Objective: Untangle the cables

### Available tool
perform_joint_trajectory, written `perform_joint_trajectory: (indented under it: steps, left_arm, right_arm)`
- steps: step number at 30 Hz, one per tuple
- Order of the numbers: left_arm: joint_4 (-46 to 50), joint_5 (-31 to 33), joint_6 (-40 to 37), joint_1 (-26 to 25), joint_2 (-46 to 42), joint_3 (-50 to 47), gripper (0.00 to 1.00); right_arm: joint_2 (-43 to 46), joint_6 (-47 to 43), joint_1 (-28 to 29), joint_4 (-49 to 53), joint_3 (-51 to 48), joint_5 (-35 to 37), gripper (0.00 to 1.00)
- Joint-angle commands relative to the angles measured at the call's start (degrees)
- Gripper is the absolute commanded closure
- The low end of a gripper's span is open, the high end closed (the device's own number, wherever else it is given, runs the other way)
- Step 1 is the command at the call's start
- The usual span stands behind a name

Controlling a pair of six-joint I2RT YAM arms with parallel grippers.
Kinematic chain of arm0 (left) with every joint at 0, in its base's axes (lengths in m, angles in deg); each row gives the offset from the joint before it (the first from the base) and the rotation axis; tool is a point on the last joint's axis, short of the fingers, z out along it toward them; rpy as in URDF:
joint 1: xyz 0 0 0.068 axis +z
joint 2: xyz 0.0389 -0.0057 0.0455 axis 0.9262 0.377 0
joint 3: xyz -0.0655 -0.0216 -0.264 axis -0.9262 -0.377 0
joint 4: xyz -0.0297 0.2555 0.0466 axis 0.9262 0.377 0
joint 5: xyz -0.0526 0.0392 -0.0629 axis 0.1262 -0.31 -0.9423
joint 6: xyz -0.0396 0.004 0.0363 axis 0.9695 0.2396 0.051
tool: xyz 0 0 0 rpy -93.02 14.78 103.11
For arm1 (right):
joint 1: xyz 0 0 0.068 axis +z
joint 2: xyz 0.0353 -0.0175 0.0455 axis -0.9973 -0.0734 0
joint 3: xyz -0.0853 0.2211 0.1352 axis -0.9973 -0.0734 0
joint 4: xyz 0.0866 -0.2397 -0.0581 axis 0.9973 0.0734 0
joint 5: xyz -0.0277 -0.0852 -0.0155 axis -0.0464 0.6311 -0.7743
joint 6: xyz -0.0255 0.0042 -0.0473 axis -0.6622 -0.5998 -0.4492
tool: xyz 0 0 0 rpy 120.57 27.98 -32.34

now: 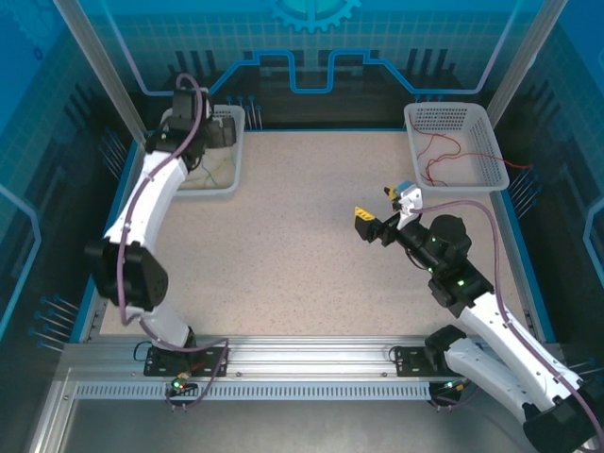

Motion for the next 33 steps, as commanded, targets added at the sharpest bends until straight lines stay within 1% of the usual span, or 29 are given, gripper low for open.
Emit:
perform_joint_trajectory:
  steps: [1, 3, 5, 6, 7, 8, 9, 11, 13, 14, 16, 17, 18, 19, 20, 21, 22, 23, 24, 25, 26, 27, 29, 30, 31, 33]
  left_arm:
    - [-13.9, 2.9, 2.1, -0.6, -8.5, -15.8, 0.01]
    - [-24.2, 2.9, 2.2, -2.0, -15.2, -27.9, 0.01]
    - [-38.9, 5.0, 0.6, -4.2, -21.6, -42.4, 0.01]
    - [-45.3, 5.3, 0.1, -5.0, -23.1, -47.8, 0.01]
    - [-49.7, 5.4, 0.8, -5.5, -25.1, -53.2, 0.01]
    - [-53.0, 5.1, 1.5, -5.8, -26.7, -57.4, 0.01]
    - [-54.7, 5.0, 1.0, -6.2, -27.7, -60.2, 0.01]
    - [-56.8, 7.9, 0.3, -6.4, -28.9, -65.2, 0.01]
    - [-57.8, 11.1, -1.3, -6.4, -29.0, -68.5, 0.01]
    - [-59.8, 11.9, -2.0, -6.3, -28.8, -70.5, 0.01]
    - [-65.8, 11.0, -2.8, -5.4, -27.6, -74.5, 0.01]
    - [-69.7, 9.5, -2.5, -4.5, -26.7, -76.6, 0.01]
    - [-73.0, 6.0, -2.3, -3.2, -25.4, -78.1, 0.01]
    - [-76.0, 3.9, -2.6, -2.0, -23.8, -78.8, 0.01]
    - [-77.5, 2.7, -2.5, -1.5, -22.7, -78.6, 0.01]
    - [-79.3, 0.2, -3.5, -1.0, -21.4, -78.3, 0.01]
    - [-80.1, -1.1, -4.9, -0.8, -19.7, -77.6, 0.01]
    - [-80.5, -1.3, -6.6, -0.7, -17.6, -76.2, 0.01]
    - [-81.8, -0.4, -7.7, -0.6, -15.2, -75.2, 0.01]
    - [-84.3, 1.9, -7.8, -0.5, -13.2, -74.8, 0.01]
    - [-84.9, 2.5, -5.9, 0.7, -11.6, -74.7, 0.01]
    - [-87.6, -0.3, -4.2, 2.4, -9.2, -75.6, 0.01]
    - [-100.8, -1.8, -3.9, 3.5, -3.5, -79.2, 0.01]
    - [-106.7, -2.9, -4.5, 3.4, -2.2, -81.5, 0.01]
    - [-109.2, -5.5, -4.8, 3.5, -2.2, -83.2, 0.01]
    - [-109.8, -15.6, -8.4, 3.4, -2.0, -83.6, 0.01]
  right_arm:
    - [0.4, -2.5, 0.2, -4.8, -0.6, 6.9, 0.10]
    - [0.4, -3.6, 0.0, -7.1, -2.8, 13.6, 0.09]
    - [-0.6, -4.8, -1.2, -9.7, -5.2, 20.9, 0.08]
    - [-1.2, -5.0, -2.3, -9.7, -6.0, 22.8, 0.07]
    - [-1.8, -4.9, -3.5, -10.0, -7.0, 24.6, 0.07]
    - [-2.6, -4.8, -5.0, -10.6, -8.3, 26.3, 0.06]
    - [-3.2, -4.4, -6.1, -11.0, -9.3, 28.0, 0.01]
    - [-4.9, -2.5, -9.4, -10.2, -11.1, 31.4, 0.00]
    - [-6.9, -0.4, -13.4, -8.1, -12.1, 32.0, 0.00]
    - [-8.2, 0.6, -15.8, -7.4, -12.8, 30.4, 0.00]
    - [-11.1, 0.9, -19.3, -8.6, -14.4, 26.4, 0.00]
    - [-12.8, 0.3, -20.5, -10.7, -15.7, 25.5, 0.00]
    - [-14.8, -1.0, -21.1, -13.9, -17.1, 24.8, 0.00]
    - [-16.7, -2.3, -21.6, -16.1, -17.8, 24.3, 0.00]
    - [-18.7, -2.7, -22.1, -17.2, -17.7, 24.3, 0.00]
    - [-20.9, -3.0, -22.8, -18.9, -17.8, 24.1, 0.01]
    - [-22.7, -3.7, -23.0, -21.0, -17.7, 24.0, 0.01]
    - [-24.0, -4.0, -23.0, -21.9, -17.2, 23.4, 0.01]
    - [-25.3, -4.3, -23.1, -25.0, -17.5, 22.4, 0.01]
    - [-26.3, -4.6, -23.3, -28.3, -18.2, 21.3, 0.01]
    - [-27.8, -5.1, -23.4, -32.2, -18.7, 20.3, 0.00]
    - [-28.6, -5.7, -23.3, -30.8, -17.5, 20.6, 0.00]
    - [-29.4, -6.1, -23.5, -29.2, -16.2, 18.9, 0.00]
    - [-29.1, -7.1, -23.4, -29.4, -16.6, 16.7, 0.00]
    - [-28.6, -8.4, -23.2, -30.0, -17.2, 14.3, 0.00]
    - [-27.0, -11.1, -22.2, -31.3, -19.0, 9.3, 0.00]
